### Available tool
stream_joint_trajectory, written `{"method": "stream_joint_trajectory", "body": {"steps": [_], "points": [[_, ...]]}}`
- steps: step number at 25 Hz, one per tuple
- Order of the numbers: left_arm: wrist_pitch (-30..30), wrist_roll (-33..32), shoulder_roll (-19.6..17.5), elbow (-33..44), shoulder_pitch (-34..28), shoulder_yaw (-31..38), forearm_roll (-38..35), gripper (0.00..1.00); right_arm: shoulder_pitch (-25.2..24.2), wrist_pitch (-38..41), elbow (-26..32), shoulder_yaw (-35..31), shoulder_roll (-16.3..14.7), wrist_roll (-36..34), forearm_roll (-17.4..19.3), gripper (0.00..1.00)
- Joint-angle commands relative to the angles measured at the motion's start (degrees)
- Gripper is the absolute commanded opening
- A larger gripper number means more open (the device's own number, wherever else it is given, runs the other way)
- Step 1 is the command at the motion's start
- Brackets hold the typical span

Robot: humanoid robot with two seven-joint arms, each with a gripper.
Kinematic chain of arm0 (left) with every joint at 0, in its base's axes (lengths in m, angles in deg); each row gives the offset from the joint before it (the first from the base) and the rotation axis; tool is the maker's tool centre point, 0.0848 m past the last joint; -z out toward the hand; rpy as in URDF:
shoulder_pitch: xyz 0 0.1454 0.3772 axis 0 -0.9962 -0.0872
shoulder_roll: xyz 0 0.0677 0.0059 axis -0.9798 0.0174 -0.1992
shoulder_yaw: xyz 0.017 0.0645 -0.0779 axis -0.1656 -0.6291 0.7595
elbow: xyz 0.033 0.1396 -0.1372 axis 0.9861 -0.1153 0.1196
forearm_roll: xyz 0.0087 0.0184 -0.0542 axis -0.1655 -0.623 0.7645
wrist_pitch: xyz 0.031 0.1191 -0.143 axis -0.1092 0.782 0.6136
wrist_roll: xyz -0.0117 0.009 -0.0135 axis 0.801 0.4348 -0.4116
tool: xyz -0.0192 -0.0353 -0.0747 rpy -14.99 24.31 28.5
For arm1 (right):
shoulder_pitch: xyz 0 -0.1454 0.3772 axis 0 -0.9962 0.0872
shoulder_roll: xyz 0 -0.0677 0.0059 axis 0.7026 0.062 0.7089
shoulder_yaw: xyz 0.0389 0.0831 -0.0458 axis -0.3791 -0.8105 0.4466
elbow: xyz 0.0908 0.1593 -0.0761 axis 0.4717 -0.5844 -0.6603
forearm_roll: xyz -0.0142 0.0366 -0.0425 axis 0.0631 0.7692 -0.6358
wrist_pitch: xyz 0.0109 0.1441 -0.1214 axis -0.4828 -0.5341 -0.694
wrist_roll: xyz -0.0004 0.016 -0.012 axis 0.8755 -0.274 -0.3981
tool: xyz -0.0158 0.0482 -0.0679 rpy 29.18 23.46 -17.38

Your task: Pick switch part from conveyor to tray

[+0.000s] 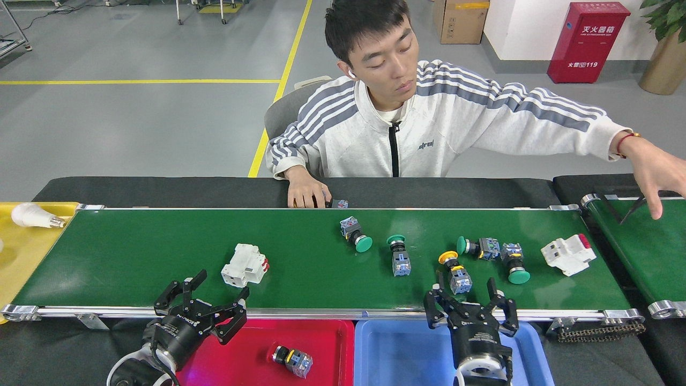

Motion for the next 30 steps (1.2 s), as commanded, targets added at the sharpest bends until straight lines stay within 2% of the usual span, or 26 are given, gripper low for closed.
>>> {"method": "stream_joint_trajectory", "body": {"steps": [1,2,3,4,5,6,7,10,12,15,16,18,19,20,21,22,23,24,26,30], "points": [[0.49,0.17,-0.69,-1.03,1.22,0.20,-0.13,1.00,2.11,-0.16,-1.80,0.16,1.19,-0.05,0.01,0.98],[0.49,0.17,-0.69,-1.56,1.22,0.11,-0.13,1.00,2.46,-0.07,-2.50,0.16,1.37,-0.05,0.18,0.89],[0.49,0.17,-0.69,-2.08,1.22,0.20,-0.22,1.00,2.55,0.28,-2.67,0.24,1.28,0.13,0.09,0.71],[0.58,0.17,-0.69,-2.52,1.31,0.20,-0.22,1.00,2.73,0.54,-2.76,0.51,1.02,0.65,0.09,0.48],[0.58,0.17,-0.78,-2.87,1.93,0.11,-0.22,1.00,2.73,0.63,-2.76,1.12,0.67,1.36,0.09,0.32],[0.58,0.17,-0.78,-3.05,2.37,0.11,-0.22,1.00,2.73,0.81,-2.76,1.56,0.14,2.06,0.09,0.21],[0.58,0.17,-0.78,-3.14,2.63,0.20,-0.22,1.00,2.81,0.98,-2.76,1.65,-0.21,2.06,0.18,0.13],[0.67,0.17,-1.04,-4.02,3.33,0.29,-0.22,1.00,2.64,3.44,-2.50,1.65,-0.30,2.15,0.27,0.02],[1.55,0.25,-1.04,-5.07,3.86,0.46,-0.22,1.00,2.37,5.64,-1.71,1.65,-0.39,2.15,0.27,0.02],[5.85,0.34,-1.04,-7.53,4.83,0.29,-0.22,0.99,1.14,12.93,0.66,2.79,-1.27,1.89,0.01,0.01],[7.52,0.43,-1.04,-8.76,5.27,0.29,-0.22,0.97,0.53,17.94,1.90,4.38,-2.41,1.71,0.01,0.01],[10.16,0.61,-0.96,-10.34,6.06,0.38,-0.22,0.81,-0.70,24.89,5.06,6.22,-3.46,1.71,0.01,0.01],[11.04,0.69,-1.04,-10.87,6.23,0.38,-0.22,0.72,-1.76,28.31,7.26,7.19,-3.64,1.71,0.01,0.02],[11.22,0.78,-1.13,-11.05,6.41,0.38,-0.13,0.58,-2.90,32.52,9.27,8.85,-3.55,2.06,0.01,0.07],[10.95,0.87,-1.31,-10.96,6.41,0.38,0.13,0.45,-3.25,35.17,9.81,10.26,-3.55,2.15,0.01,0.16],[10.51,0.87,-1.40,-10.61,5.97,0.38,0.48,0.29,-3.34,37.37,9.89,12.02,-3.29,2.24,0.01,0.49],[9.99,0.87,-1.31,-10.43,5.88,0.46,0.92,0.16,-3.43,37.90,9.89,13.60,-2.76,2.50,-0.26,0.88],[8.14,0.87,-1.13,-10.08,5.88,0.38,2.07,0.07,-3.43,37.72,9.54,15.10,-2.59,3.20,-0.08,1.00],[3.84,0.87,-0.78,-7.27,5.27,0.46,5.05,0.05,-3.78,37.98,9.19,16.33,-2.59,4.87,0.18,1.00],[-1.96,0.87,-1.40,2.04,1.40,0.64,5.85,0.05,-5.45,38.07,9.98,15.98,-2.41,4.79,0.44,1.00]]}}
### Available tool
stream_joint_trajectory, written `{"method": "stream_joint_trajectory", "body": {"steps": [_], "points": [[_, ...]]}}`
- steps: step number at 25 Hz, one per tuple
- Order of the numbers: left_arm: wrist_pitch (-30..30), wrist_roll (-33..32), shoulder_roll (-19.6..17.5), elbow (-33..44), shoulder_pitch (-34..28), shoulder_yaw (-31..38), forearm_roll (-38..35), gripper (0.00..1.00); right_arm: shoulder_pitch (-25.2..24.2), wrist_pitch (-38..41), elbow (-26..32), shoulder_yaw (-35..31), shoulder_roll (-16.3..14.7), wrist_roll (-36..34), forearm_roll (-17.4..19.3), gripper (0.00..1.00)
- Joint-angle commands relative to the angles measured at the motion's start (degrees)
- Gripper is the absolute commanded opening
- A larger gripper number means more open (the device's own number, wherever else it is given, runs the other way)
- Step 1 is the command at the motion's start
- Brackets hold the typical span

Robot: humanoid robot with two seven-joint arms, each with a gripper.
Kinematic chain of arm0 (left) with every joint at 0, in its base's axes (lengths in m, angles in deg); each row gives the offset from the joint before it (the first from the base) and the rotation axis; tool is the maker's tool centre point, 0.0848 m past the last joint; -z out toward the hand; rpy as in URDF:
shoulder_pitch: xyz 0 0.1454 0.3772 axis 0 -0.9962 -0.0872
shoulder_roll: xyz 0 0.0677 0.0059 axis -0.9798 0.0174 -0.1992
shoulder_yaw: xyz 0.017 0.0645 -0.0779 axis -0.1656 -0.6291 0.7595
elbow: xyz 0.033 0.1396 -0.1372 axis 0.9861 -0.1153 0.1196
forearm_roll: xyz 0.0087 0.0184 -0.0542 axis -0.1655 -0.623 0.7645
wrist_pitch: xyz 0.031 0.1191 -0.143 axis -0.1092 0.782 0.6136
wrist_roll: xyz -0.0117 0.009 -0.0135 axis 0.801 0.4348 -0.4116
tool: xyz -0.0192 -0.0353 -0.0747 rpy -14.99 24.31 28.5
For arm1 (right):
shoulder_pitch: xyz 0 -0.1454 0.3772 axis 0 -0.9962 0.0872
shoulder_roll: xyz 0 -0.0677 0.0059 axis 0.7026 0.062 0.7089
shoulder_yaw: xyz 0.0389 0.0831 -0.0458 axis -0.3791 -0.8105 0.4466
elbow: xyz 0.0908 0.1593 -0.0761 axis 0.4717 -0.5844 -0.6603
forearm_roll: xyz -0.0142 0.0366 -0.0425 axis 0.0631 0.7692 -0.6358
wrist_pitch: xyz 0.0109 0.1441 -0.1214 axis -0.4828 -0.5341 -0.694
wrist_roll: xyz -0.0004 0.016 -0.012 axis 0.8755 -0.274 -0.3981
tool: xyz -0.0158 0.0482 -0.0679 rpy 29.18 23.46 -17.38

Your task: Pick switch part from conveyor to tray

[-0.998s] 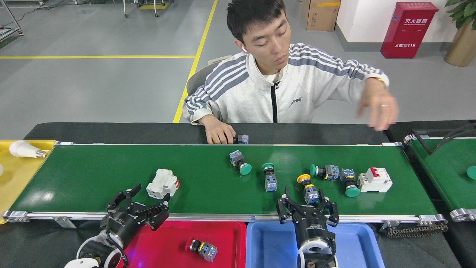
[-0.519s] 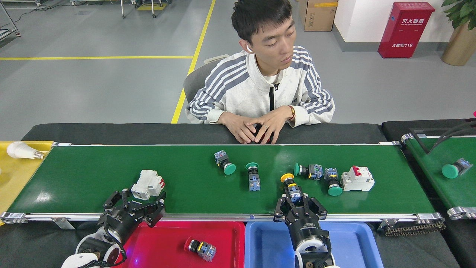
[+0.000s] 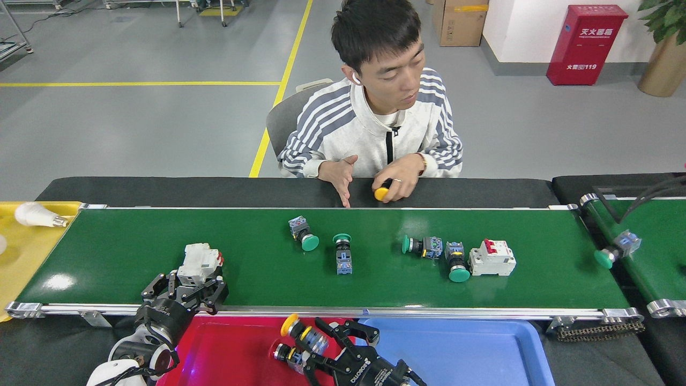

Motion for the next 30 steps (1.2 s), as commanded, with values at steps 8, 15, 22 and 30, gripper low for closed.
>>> {"method": "stream_joint_trajectory", "body": {"steps": [8,15,22,30], "points": [[-13.43,0.01,0.16,17.10,-9.93,1.66,0.23,0.06,-13.90,-6.74,13.65,-28.24,1.90,-3.01,5.43,0.99],[-12.90,-0.43,1.39,22.98,-13.45,-13.63,-0.30,0.09,-16.36,-19.22,13.65,-36.69,1.55,-6.71,5.35,0.99],[-6.75,-9.56,11.50,23.16,-15.21,-26.20,-6.10,0.73,-16.45,-18.78,13.65,-36.61,-0.91,-6.62,5.34,0.99],[-1.57,-12.91,13.52,23.51,-15.65,-28.23,-6.01,1.00,-14.34,-18.70,13.65,-33.71,-2.14,-5.74,4.99,1.00]]}}
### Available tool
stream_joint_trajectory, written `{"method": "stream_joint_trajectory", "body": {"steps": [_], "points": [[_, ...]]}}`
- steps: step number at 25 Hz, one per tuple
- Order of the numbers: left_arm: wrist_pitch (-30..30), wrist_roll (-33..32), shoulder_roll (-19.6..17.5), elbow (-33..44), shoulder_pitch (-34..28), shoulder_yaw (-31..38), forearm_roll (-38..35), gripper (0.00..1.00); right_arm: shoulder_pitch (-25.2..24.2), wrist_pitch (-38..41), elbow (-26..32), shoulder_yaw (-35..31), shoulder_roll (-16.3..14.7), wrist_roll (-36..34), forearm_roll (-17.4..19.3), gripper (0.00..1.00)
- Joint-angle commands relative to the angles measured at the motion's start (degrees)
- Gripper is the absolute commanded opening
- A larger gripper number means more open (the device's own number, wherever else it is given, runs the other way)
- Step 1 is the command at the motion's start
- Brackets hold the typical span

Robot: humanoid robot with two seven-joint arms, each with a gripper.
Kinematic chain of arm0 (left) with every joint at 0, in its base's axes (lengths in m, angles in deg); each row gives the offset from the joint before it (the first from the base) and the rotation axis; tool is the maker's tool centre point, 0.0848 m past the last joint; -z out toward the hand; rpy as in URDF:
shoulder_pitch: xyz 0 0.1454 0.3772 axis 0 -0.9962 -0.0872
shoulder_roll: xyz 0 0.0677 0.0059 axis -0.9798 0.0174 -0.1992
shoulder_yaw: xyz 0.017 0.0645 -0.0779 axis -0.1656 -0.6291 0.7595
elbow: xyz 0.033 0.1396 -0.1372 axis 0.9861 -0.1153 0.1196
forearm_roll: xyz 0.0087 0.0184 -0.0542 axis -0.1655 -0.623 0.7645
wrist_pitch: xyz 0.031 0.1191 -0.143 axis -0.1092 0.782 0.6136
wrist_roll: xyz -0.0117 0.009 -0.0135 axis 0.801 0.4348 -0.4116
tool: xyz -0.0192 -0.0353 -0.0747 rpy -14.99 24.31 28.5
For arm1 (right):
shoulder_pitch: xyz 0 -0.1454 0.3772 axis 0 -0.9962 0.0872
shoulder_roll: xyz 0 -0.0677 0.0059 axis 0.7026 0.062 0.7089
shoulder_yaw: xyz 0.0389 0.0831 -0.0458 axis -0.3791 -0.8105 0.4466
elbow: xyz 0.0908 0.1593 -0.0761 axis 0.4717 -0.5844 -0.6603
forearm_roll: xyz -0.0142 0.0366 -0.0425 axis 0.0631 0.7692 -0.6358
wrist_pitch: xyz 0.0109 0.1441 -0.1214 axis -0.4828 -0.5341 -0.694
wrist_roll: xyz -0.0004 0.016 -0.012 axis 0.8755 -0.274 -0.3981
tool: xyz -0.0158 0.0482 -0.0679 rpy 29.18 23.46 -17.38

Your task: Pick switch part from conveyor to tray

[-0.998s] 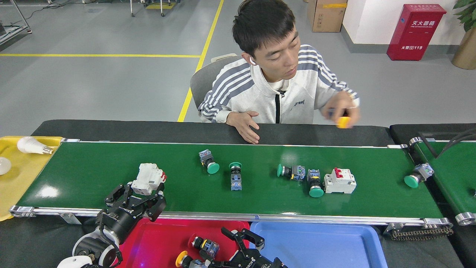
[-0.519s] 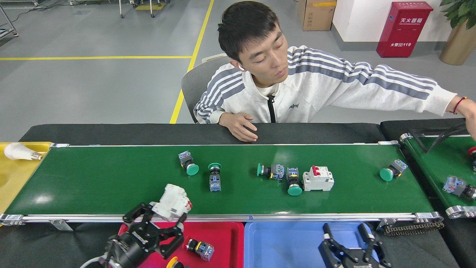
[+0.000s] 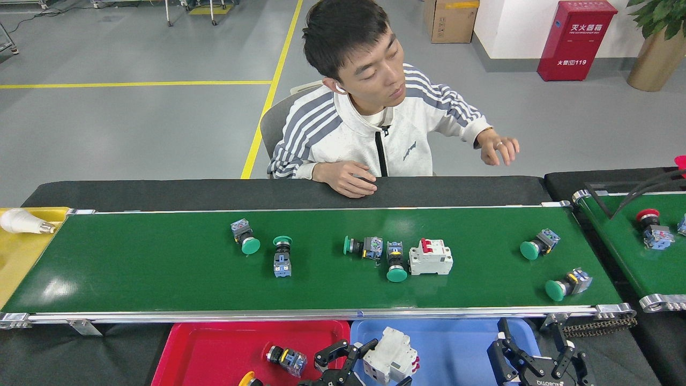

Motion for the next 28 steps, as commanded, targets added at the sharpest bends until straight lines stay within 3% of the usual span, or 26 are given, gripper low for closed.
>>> {"method": "stream_joint_trajectory", "body": {"steps": [1,2,6,10,12,14,17,28], "points": [[1.29,-0.15,0.32,0.96,0.37,1.81,0.20,1.00,2.43,0.42,0.90,1.58,-1.55,0.76,-0.06,1.00],[1.55,0.02,0.32,1.13,0.37,4.36,0.20,1.00,3.75,0.42,0.72,2.29,-2.60,1.20,-0.15,1.00],[1.55,2.84,0.05,3.16,-1.13,25.46,0.37,1.00,12.27,4.55,-2.36,6.68,-9.20,6.82,0.29,1.00],[1.11,4.33,-1.70,2.10,-1.66,44.26,0.29,1.00,17.72,14.12,-8.33,8.62,-8.84,8.05,0.91,0.99],[1.03,5.73,-4.95,0.17,-2.71,48.83,0.46,1.00,20.88,15.88,-12.20,10.46,-8.32,9.02,0.91,0.99],[1.03,7.49,-7.24,-0.71,-4.29,49.19,0.90,1.00,23.08,16.41,-15.28,12.57,-8.23,9.64,0.91,1.00],[1.03,7.67,-7.51,-0.18,-5.17,48.40,0.90,1.00,26.34,16.41,-18.79,16.00,-7.97,10.16,0.99,1.00],[2.26,3.63,-6.63,-1.15,5.72,33.02,0.73,1.00,36.88,16.06,-31.18,20.92,-2.61,10.16,0.56,1.00]]}}
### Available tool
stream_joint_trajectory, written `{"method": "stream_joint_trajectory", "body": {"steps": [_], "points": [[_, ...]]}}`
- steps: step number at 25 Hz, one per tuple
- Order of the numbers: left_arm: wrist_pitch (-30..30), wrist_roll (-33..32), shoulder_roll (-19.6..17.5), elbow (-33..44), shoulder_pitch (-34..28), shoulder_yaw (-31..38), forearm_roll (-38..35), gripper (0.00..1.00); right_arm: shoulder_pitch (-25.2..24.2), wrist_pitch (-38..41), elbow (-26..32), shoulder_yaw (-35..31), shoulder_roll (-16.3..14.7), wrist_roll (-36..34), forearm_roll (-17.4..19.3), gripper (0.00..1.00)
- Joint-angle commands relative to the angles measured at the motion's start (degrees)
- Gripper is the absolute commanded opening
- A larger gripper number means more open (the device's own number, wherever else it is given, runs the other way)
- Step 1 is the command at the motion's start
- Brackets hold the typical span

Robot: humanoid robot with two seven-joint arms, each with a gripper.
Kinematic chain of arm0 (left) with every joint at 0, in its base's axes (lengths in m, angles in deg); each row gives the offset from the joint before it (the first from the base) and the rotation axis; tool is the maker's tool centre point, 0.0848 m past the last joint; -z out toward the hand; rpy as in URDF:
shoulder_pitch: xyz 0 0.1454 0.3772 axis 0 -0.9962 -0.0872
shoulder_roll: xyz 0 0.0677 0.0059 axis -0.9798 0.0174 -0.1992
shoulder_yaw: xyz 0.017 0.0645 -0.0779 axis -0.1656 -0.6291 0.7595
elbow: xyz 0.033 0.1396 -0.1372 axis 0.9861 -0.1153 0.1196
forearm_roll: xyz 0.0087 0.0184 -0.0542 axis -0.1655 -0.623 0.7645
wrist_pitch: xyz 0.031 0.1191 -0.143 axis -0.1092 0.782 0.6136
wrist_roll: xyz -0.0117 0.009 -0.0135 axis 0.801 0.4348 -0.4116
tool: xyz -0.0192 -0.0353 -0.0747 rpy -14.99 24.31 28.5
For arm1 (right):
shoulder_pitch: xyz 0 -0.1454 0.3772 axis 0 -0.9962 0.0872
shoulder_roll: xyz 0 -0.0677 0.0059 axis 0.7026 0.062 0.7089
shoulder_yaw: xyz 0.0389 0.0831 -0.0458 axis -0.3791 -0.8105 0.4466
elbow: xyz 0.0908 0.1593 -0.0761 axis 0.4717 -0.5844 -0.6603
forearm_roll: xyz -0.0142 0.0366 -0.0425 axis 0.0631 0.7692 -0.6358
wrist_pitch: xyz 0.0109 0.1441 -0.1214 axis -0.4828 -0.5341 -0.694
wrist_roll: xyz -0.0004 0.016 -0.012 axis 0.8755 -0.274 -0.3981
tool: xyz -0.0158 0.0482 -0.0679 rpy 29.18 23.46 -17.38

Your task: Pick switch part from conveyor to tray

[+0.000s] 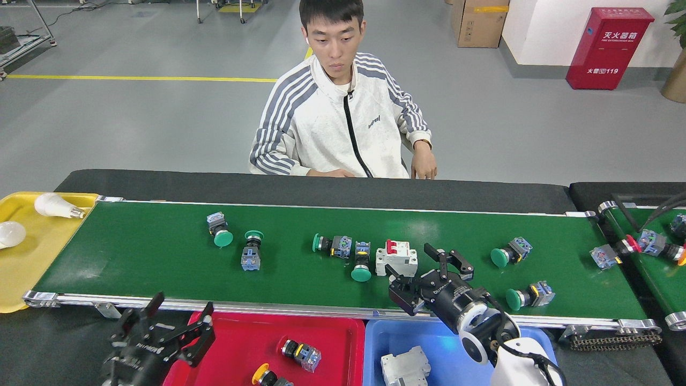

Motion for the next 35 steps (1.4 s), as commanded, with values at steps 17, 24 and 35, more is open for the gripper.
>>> {"method": "stream_joint_trajectory", "body": {"steps": [17,24,35], "points": [[13.32,0.29,-3.53,-31.66,22.70,-3.96,-0.91,0.99,9.47,0.02,-10.94,9.17,4.45,-3.54,-0.26,0.02],[14.29,3.53,-3.61,-35.18,22.97,-3.43,0.14,0.17,9.38,-0.33,-9.09,8.73,4.37,-5.39,0.44,0.01],[-19.99,9.60,-13.63,-0.20,-11.84,3.16,15.26,0.32,-14.00,27.53,21.23,-9.64,-17.43,-5.91,11.60,0.05]]}}
